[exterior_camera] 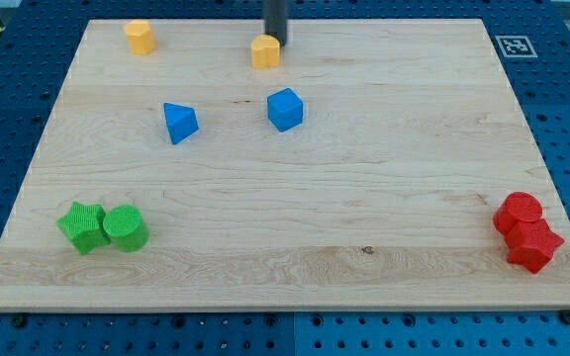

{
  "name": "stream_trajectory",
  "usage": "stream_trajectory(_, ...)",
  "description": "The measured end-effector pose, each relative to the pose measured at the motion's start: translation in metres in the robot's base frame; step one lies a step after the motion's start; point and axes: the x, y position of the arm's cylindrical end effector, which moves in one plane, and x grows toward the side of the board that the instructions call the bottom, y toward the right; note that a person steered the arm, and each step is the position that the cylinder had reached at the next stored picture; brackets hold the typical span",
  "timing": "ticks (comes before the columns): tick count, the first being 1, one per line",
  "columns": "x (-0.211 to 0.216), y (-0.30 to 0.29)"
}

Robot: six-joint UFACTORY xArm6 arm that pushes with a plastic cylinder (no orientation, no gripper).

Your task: Slide the yellow heart to the down

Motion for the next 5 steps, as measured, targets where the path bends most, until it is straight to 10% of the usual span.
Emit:
stream_trajectory(3, 0.005, 0.055)
stream_trajectory(5, 0.015, -0.021)
